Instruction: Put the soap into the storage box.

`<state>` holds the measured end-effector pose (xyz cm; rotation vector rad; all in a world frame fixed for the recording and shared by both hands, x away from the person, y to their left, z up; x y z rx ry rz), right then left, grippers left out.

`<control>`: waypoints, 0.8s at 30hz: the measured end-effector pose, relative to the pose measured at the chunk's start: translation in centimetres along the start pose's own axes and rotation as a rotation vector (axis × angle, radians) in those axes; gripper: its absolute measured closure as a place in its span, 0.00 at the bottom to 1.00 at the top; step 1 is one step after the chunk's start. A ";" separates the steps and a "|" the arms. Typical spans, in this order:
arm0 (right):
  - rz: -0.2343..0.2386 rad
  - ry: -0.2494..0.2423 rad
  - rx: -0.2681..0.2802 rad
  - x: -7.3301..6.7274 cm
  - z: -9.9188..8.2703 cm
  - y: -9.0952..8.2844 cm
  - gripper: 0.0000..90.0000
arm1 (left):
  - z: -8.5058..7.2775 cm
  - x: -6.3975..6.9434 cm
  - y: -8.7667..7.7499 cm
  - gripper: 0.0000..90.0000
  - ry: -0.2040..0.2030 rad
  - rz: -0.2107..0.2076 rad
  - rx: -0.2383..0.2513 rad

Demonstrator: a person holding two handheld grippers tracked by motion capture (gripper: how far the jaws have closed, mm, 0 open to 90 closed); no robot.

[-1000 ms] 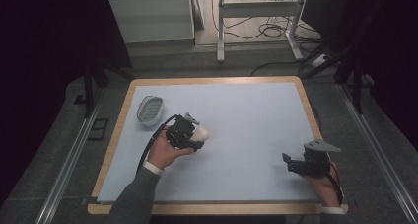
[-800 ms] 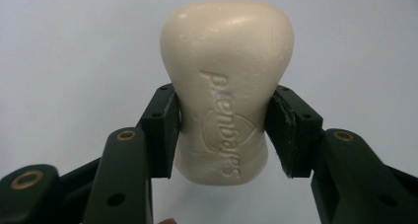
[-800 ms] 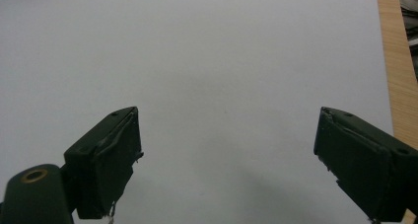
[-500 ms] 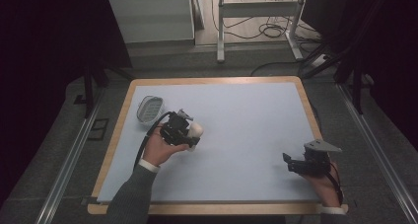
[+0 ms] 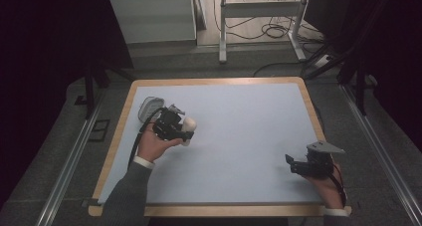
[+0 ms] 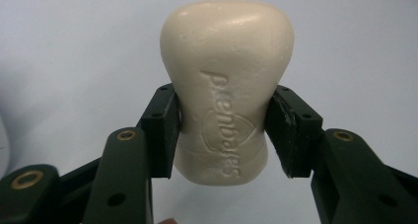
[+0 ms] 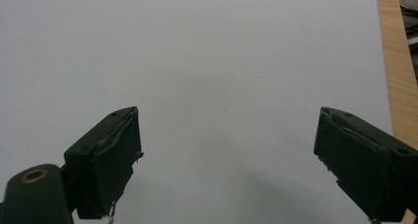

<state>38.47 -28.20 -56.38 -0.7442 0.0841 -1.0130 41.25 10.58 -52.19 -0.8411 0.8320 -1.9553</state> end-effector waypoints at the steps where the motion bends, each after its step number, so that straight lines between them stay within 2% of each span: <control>1: -0.001 0.000 -0.001 0.0 0.0 0.0 0.12 | 0.1 -0.2 -0.1 0.55 -0.006 0.003 0.002; 15: -0.002 0.000 -0.001 0.1 -0.1 0.0 0.12 | 0.8 -3.8 -1.7 0.55 -0.046 0.051 0.021; 24: -0.001 0.000 -0.001 0.1 -0.1 0.0 0.12 | 1.3 -5.5 -2.6 0.55 -0.071 0.073 0.037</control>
Point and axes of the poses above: each handheld gripper's, and its own axes: y roughly forward along the jaws, z roughly out of its top, x roughly to its right, the point moved 10 cm from there along y, roughly forward along the jaws, and after that the axes turned 15 degrees about -y, right-handed, at the moved point
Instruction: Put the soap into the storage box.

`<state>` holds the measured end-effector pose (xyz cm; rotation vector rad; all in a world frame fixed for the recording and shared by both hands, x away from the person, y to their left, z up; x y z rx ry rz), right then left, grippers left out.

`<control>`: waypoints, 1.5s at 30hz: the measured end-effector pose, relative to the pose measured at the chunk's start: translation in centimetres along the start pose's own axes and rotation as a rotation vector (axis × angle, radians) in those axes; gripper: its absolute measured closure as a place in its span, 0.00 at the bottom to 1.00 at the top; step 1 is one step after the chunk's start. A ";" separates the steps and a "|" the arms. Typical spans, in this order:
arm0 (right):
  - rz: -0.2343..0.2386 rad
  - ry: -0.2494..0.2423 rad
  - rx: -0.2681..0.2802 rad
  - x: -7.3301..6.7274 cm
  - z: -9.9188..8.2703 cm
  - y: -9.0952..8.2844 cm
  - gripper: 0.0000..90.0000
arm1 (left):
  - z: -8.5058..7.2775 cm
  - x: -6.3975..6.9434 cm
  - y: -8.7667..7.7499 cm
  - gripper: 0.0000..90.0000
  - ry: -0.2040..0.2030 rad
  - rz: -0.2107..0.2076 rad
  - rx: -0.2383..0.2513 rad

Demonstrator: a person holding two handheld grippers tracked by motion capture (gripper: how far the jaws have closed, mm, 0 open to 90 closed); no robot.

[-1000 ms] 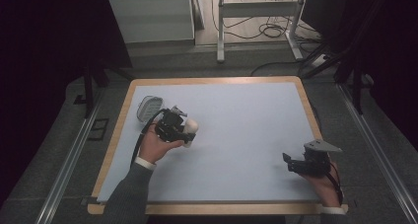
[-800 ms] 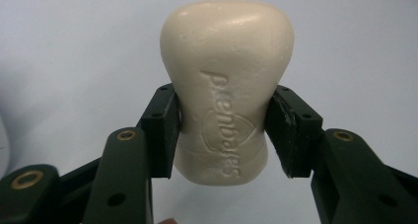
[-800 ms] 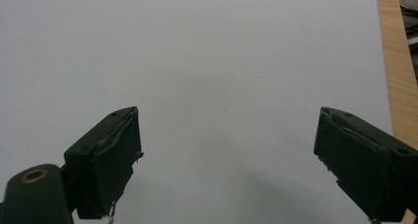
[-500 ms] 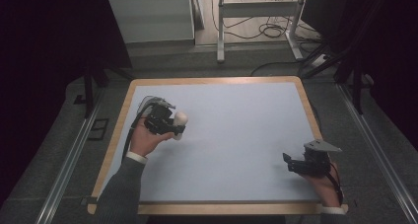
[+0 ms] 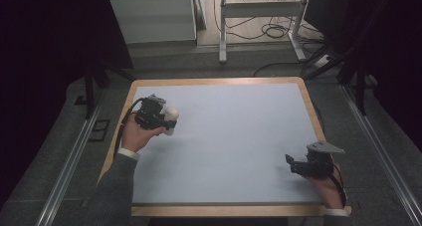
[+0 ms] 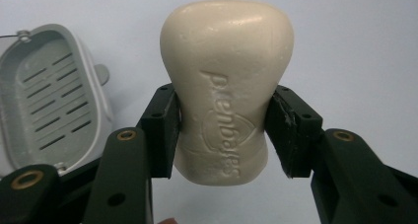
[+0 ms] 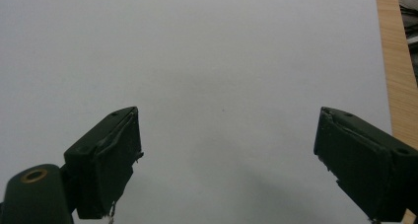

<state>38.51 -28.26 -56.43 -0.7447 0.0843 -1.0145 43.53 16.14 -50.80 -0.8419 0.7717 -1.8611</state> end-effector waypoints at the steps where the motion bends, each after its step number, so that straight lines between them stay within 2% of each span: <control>1: -0.001 0.000 -0.001 0.0 0.0 0.0 0.12 | 0.1 -0.2 -0.1 0.55 0.000 0.004 0.002; 11: 0.001 0.002 -0.003 0.0 -0.1 0.1 0.12 | 0.6 -1.9 -1.1 0.55 -0.018 0.029 0.014; 19: 0.001 0.000 -0.006 0.0 -0.1 0.1 0.12 | 0.9 -3.5 -1.2 0.55 -0.038 0.060 0.008; 24: 0.000 0.003 -0.009 0.0 -0.2 0.1 0.12 | 1.7 -4.4 -1.3 0.55 -0.046 0.082 0.011; 32: 0.000 0.006 -0.005 0.1 -0.2 0.1 0.12 | 2.5 -5.9 -0.6 0.55 -0.064 0.120 -0.018; 34: 0.000 0.010 -0.006 0.2 -0.2 0.1 0.12 | 2.6 -6.5 -0.3 0.55 -0.075 0.121 -0.030; 39: -0.001 0.010 -0.005 0.3 -0.3 0.1 0.12 | 2.6 -8.3 0.3 0.55 -0.099 0.156 -0.060; 45: 0.000 0.009 -0.008 0.2 -0.3 0.1 0.12 | 2.6 -9.1 1.3 0.55 -0.113 0.173 -0.094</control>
Point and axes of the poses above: each handheld gripper's, and its own axes: y roughly forward along the jaws, z roughly out of its top, x roughly to its right, the point moved 10 cm from there along y, roughly forward along the jaws, and after that the axes turned 15 degrees about -y, right-handed, at the moved point
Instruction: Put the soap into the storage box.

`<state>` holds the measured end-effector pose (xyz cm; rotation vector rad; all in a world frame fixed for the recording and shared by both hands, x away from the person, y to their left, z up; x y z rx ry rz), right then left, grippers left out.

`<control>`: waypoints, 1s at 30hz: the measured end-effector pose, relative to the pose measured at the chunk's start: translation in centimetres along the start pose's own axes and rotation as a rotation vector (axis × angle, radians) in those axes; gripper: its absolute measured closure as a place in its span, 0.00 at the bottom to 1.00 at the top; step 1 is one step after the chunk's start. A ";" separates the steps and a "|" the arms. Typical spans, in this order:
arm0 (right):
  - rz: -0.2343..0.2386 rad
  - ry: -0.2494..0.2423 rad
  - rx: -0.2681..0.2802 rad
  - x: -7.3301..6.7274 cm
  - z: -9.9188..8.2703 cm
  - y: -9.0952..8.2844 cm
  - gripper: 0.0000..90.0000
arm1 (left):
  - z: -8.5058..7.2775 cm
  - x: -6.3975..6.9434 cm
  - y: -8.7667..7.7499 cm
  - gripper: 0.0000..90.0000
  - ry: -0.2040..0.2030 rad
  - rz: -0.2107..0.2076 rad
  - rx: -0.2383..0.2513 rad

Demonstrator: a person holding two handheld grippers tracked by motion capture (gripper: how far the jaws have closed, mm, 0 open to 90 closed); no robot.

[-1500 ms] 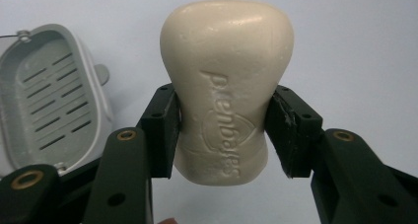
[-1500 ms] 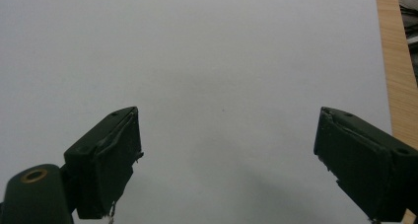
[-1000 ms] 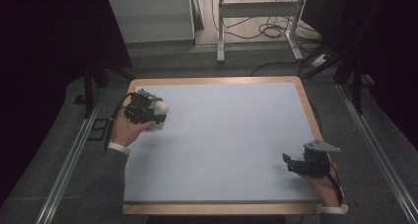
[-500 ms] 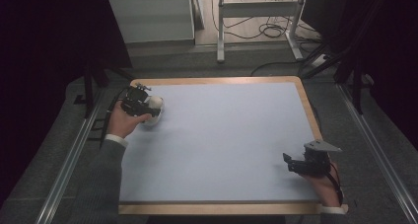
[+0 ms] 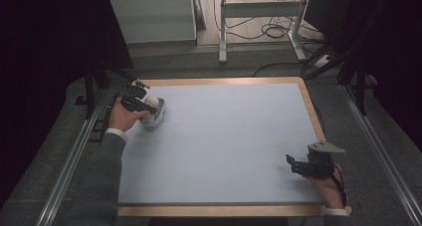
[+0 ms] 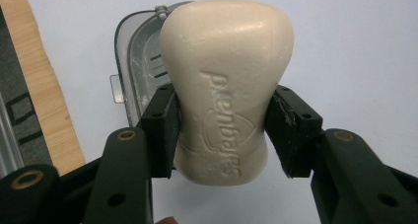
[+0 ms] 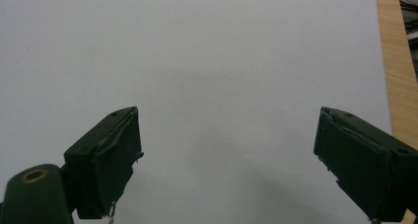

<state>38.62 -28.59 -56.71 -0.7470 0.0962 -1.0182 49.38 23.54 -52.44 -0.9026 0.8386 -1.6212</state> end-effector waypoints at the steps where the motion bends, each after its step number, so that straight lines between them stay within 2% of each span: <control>1: 0.001 0.000 0.000 0.0 0.0 0.0 0.12 | 0.0 0.0 0.2 0.55 -0.003 0.003 -0.004; 8: 0.002 0.004 -0.004 0.0 -0.1 0.0 0.12 | 0.1 -0.2 1.6 0.55 -0.014 0.009 -0.032; 13: 0.001 0.004 -0.006 0.0 -0.2 0.0 0.12 | 0.3 0.0 2.2 0.55 -0.025 0.009 -0.026; 18: 0.003 0.000 -0.007 -0.1 -0.2 0.1 0.12 | 0.3 -0.2 3.1 0.55 -0.012 0.073 -0.021; 21: 0.002 -0.002 -0.012 -0.1 -0.3 0.2 0.12 | 0.2 -0.2 4.0 0.55 -0.033 0.065 -0.016; 26: 0.002 -0.003 -0.011 -0.1 -0.3 0.2 0.12 | 0.0 0.2 5.1 0.54 -0.026 0.071 -0.015; 28: 0.002 -0.003 -0.014 -0.1 -0.3 0.2 0.12 | 0.2 0.3 5.2 0.51 -0.041 0.057 0.006; 30: -0.001 -0.002 -0.014 0.0 -0.4 0.2 0.12 | 0.1 0.5 5.0 0.46 -0.036 0.054 0.010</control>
Point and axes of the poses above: each handheld gripper's, and its own axes: y roughly forward along the jaws, z roughly out of its top, x roughly to its right, the point moved 10 cm from there along y, roughly forward along the jaws, and after that the axes turned 15 degrees about -y, right-handed, at the moved point
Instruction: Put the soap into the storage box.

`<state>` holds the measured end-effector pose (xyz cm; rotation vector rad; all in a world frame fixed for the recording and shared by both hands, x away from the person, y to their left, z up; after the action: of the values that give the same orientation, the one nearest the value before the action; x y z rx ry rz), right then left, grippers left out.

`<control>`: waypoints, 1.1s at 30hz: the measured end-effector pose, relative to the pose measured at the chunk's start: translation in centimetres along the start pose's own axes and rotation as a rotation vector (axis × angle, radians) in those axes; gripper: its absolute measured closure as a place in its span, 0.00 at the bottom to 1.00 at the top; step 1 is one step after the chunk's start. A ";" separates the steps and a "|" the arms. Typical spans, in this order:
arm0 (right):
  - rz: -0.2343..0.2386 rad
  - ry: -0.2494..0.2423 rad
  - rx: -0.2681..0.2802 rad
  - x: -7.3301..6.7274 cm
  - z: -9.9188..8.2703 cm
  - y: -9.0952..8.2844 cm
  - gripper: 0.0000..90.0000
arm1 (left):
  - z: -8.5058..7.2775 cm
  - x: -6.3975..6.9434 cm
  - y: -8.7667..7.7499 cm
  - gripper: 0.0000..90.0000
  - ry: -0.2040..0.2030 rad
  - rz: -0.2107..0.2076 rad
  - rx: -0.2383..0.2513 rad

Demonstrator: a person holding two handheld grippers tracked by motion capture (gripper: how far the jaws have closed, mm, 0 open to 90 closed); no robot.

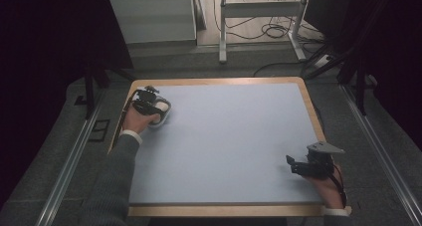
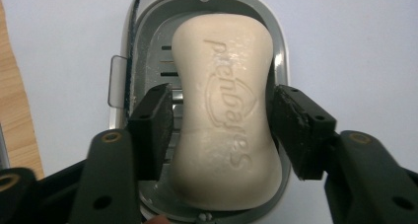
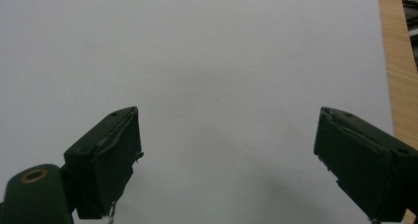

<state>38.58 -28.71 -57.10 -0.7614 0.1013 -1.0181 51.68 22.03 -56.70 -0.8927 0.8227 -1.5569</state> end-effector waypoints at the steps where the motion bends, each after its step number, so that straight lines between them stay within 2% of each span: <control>1: -0.001 0.000 -0.001 0.0 0.0 0.0 0.12 | 0.1 0.1 -0.1 0.44 0.001 -0.002 0.011; 10: 0.005 -0.006 0.000 -0.2 0.1 0.1 0.12 | 0.4 0.9 -2.2 0.36 0.002 -0.070 0.082; 13: 0.007 -0.005 0.000 -0.3 0.2 0.1 0.12 | 0.3 1.5 -3.2 0.35 0.002 -0.112 0.107; 18: 0.010 -0.010 0.004 -0.5 0.4 0.2 0.12 | -0.2 2.6 -4.9 0.34 0.031 -0.171 0.152; 27: 0.016 -0.022 0.009 -0.7 0.9 0.4 0.12 | -2.8 4.7 -6.5 0.34 0.097 -0.278 0.179; 33: 0.019 -0.022 0.010 -0.8 1.0 0.5 0.12 | -5.2 5.8 -6.8 0.34 0.150 -0.312 0.185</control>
<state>38.94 -27.43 -56.83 -0.7604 0.0843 -0.9917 43.30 17.59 -52.55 -0.8027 0.6517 -1.9577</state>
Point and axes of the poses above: each handheld gripper's, and its own axes: y roughly forward along the jaws, z roughly out of its top, x roughly to its right, the point moved 10 cm from there along y, roughly forward along the jaws, and after that the axes turned 15 degrees about -y, right-handed, at the moved point
